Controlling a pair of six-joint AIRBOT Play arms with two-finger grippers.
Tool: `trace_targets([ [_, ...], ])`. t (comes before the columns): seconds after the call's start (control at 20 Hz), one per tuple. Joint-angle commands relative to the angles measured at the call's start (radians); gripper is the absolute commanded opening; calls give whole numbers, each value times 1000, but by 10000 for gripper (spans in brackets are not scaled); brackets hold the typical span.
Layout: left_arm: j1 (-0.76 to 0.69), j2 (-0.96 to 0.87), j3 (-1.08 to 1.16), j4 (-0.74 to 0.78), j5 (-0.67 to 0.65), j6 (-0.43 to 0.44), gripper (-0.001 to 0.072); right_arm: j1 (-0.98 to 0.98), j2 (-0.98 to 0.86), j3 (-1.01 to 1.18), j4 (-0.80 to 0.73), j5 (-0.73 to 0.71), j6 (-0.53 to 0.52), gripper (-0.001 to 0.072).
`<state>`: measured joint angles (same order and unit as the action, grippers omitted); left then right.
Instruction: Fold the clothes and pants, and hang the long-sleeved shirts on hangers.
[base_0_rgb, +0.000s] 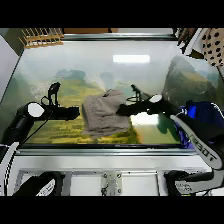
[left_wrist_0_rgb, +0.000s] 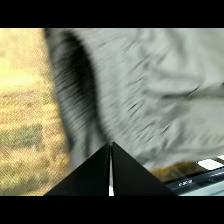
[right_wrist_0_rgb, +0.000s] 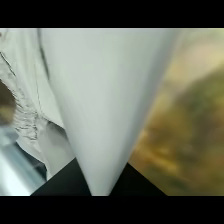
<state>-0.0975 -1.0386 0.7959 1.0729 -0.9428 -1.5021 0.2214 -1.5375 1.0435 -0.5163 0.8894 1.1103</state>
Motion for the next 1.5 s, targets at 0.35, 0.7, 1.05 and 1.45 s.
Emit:
trace_targets([
  [0.35, 0, 1, 0, -2, -5, 1, 3, -799, 465, 36, -408, 66, 204, 27],
  [0.7, 0, 1, 0, -2, -7, 1, 3, -1053, 552, 31, -580, 152, 311, 27],
  [1.05, 0, 1, 0, -2, -7, 1, 3, -1055, 687, -167, -864, 262, 502, 27],
  [1.45, 0, 1, 0, -1, -19, 2, 3, -1055, 738, -419, -932, 189, 499, 114],
])
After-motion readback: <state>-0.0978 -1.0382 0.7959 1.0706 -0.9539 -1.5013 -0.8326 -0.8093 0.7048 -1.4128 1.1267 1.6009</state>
